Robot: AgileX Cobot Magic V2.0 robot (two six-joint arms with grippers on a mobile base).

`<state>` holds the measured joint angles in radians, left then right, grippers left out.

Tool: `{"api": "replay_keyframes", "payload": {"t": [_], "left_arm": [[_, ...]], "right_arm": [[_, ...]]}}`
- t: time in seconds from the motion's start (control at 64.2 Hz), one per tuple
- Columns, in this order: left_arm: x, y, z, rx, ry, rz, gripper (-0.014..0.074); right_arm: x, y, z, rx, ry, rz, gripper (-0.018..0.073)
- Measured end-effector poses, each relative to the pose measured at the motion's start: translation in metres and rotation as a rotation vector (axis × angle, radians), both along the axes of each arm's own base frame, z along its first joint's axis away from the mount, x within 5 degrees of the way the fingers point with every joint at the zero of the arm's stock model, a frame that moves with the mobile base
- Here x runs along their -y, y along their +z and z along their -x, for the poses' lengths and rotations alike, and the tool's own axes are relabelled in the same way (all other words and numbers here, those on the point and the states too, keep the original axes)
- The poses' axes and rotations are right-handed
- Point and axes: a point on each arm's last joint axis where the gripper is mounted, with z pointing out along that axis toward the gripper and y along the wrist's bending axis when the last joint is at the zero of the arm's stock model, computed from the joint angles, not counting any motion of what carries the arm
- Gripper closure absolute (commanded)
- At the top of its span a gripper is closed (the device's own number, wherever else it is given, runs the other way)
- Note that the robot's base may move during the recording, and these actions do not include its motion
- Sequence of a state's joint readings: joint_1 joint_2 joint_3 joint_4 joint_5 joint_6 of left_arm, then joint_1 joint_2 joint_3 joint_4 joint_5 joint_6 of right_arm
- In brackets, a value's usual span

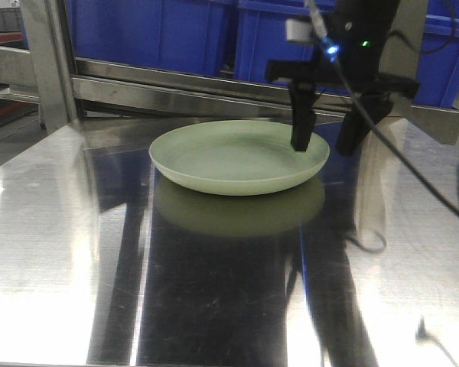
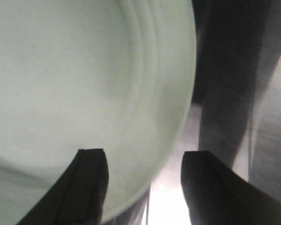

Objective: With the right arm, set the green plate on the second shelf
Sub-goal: 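Close the right gripper on the rim of the green plate, then lift the green plate off the table with the right gripper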

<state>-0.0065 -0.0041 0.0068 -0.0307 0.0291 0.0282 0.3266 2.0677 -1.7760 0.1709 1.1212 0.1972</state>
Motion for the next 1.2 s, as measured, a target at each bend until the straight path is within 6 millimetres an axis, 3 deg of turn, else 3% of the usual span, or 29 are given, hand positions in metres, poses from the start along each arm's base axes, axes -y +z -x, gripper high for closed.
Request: {"api": "replay_keyframes", "payload": {"t": [0.156,0.545,0.81,0.981,1.199], "left_arm": [[0.0,0.0,0.0,0.0,0.0,0.0,0.0466],[0.0,0.0,0.0,0.0,0.0,0.0,0.0466],[0.0,0.0,0.0,0.0,0.0,0.0,0.0466],[0.0,0.0,0.0,0.0,0.0,0.0,0.0466],[0.0,0.0,0.0,0.0,0.0,0.0,0.0466]], "right_arm": [[-0.003,-0.013,-0.009,-0.024,-0.023,0.0,0.0153],[-0.001,-0.017,-0.013,-0.027,-0.056,-0.022,0.0519],[0.012,-0.01,-0.012,-0.043,-0.068,-0.002,0.0504],[0.031,0.034,-0.001,0.064,-0.059,0.089,0.0504],[0.053,0.131,0.043,0.31,-0.083,0.106,0.0504]]}}
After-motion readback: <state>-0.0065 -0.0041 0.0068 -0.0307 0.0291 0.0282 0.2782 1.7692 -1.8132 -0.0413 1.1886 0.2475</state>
